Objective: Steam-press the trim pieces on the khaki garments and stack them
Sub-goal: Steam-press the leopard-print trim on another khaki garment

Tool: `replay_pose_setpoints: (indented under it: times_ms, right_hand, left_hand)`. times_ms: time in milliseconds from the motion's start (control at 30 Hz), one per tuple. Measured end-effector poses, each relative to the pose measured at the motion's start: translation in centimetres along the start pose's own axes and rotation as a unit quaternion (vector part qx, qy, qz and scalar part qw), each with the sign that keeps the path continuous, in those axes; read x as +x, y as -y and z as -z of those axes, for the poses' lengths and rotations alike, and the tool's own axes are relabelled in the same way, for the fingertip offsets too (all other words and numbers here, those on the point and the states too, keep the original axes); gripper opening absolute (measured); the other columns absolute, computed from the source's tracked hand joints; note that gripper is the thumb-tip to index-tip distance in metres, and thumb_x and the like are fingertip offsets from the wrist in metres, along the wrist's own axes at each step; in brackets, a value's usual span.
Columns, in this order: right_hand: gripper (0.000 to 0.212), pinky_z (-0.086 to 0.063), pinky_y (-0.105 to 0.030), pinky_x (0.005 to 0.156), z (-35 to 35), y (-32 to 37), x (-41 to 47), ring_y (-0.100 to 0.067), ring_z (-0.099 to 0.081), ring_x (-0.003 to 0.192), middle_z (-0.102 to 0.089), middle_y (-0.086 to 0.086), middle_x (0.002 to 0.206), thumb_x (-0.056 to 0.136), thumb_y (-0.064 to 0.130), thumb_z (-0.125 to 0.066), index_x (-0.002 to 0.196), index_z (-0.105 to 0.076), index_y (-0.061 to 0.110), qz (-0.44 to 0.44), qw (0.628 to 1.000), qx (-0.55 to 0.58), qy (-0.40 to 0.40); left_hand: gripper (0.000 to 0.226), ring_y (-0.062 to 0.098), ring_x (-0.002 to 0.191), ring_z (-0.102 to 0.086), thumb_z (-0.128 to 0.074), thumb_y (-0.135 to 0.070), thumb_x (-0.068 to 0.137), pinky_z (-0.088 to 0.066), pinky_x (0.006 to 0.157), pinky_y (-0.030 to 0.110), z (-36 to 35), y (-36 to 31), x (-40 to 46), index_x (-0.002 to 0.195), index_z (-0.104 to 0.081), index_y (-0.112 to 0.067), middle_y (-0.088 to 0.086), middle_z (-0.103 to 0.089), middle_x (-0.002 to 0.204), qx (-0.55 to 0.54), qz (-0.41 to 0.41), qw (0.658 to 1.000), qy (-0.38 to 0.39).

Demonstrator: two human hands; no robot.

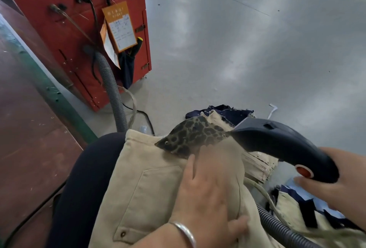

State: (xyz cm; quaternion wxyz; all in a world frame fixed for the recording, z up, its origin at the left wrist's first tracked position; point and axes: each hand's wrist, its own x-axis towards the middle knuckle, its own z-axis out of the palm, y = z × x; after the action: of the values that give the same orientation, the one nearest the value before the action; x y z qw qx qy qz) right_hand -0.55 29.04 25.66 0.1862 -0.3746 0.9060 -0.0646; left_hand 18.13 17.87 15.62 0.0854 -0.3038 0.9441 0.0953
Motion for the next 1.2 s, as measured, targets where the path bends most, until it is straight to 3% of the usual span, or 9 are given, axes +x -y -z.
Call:
replay_pose_setpoints:
  times_ms: [100,333,500,633,833,900,1000,1100,1200]
  right_hand:
    - [0.032,-0.052,-0.041,0.042,0.4,0.7,-0.1,-0.006,-0.053,0.034,-0.058,0.019,0.046,0.053,0.057,-0.061,0.085,-0.054,0.055,0.032,0.999,-0.014,-0.013]
    - [0.049,-0.045,-0.038,0.041,1.1,2.6,-0.3,-0.005,-0.049,0.036,-0.056,0.032,0.054,0.058,0.037,-0.078,0.084,-0.048,0.067,0.079,0.993,-0.088,-0.005]
    - [0.025,-0.039,-0.026,0.047,-0.8,3.6,1.6,-0.002,-0.053,0.048,-0.056,0.007,0.050,0.070,0.045,-0.073,0.066,-0.051,0.033,0.046,0.988,-0.145,0.030]
    - [0.022,-0.029,-0.023,0.045,-1.3,6.3,5.3,-0.001,-0.050,0.054,-0.055,0.011,0.060,0.077,0.051,-0.065,0.077,-0.056,0.032,0.074,0.983,-0.164,0.035]
    - [0.018,-0.031,-0.022,0.046,-1.8,11.0,11.0,-0.013,-0.050,0.054,-0.058,-0.001,0.066,0.085,0.030,-0.068,0.089,-0.064,0.014,0.128,0.980,-0.150,0.026]
    - [0.018,-0.036,-0.022,0.043,0.0,10.8,11.3,-0.016,-0.053,0.051,-0.060,-0.003,0.061,0.083,0.028,-0.071,0.088,-0.066,0.011,0.137,0.983,-0.122,0.015]
    - [0.011,-0.033,-0.016,0.028,3.1,8.6,9.3,-0.008,-0.051,0.031,-0.059,0.000,0.041,0.075,0.028,-0.071,0.078,-0.064,0.020,0.153,0.987,-0.050,0.024]
    - [0.017,-0.049,-0.028,0.036,3.6,6.0,6.0,-0.003,-0.053,0.030,-0.061,0.014,0.044,0.061,0.043,-0.067,0.068,-0.061,0.029,0.135,0.988,-0.071,0.035]
    - [0.043,-0.053,-0.036,0.050,1.7,4.4,4.5,-0.004,-0.055,0.042,-0.060,0.033,0.061,0.044,0.064,-0.045,0.080,-0.058,0.046,0.127,0.980,-0.136,0.066]
  left_hand:
    - [0.091,0.040,0.125,-0.049,-0.042,-0.068,0.062,-0.038,0.099,0.051,-1.2,-0.1,-1.6,0.119,-0.063,-0.001,0.027,-0.052,0.133,-0.038,0.008,0.999,-0.038]
    - [0.063,0.032,0.117,-0.058,-0.051,-0.061,0.069,-0.040,0.092,0.043,-3.4,-1.0,-2.9,0.107,-0.048,-0.011,0.021,-0.060,0.124,-0.009,0.005,0.985,-0.175]
    - [0.058,0.032,0.118,-0.057,-0.032,-0.058,0.082,-0.038,0.091,0.044,-3.9,-1.3,-2.6,0.108,-0.049,-0.009,0.022,-0.058,0.126,0.010,0.007,0.976,-0.217]
    - [0.066,0.033,0.118,-0.056,-0.038,-0.064,0.074,-0.037,0.091,0.045,-3.9,-1.3,-2.5,0.108,-0.049,-0.008,0.022,-0.058,0.126,0.031,0.005,0.972,-0.232]
    - [0.072,0.029,0.113,-0.061,-0.068,-0.063,0.058,-0.039,0.089,0.042,-4.0,-1.4,-2.2,0.104,-0.047,-0.011,0.019,-0.064,0.120,0.015,0.019,0.966,-0.258]
    - [0.057,0.030,0.114,-0.060,-0.042,-0.062,0.079,-0.039,0.090,0.042,-3.9,-1.2,-2.2,0.105,-0.047,-0.011,0.019,-0.063,0.121,0.009,0.020,0.963,-0.269]
    - [0.051,0.031,0.114,-0.060,-0.011,-0.044,0.093,-0.042,0.090,0.045,-4.1,-1.2,-2.2,0.105,-0.048,-0.010,0.020,-0.061,0.122,-0.002,0.032,0.964,-0.265]
    - [0.045,0.029,0.112,-0.061,-0.018,-0.042,0.092,-0.055,0.084,0.042,-4.5,-1.4,-2.2,0.103,-0.048,-0.011,0.020,-0.063,0.120,-0.003,0.026,0.960,-0.279]
    - [0.051,0.031,0.115,-0.059,-0.025,-0.051,0.088,-0.049,0.089,0.044,-4.6,-1.5,-2.4,0.105,-0.049,-0.010,0.021,-0.061,0.123,0.016,0.012,0.957,-0.291]
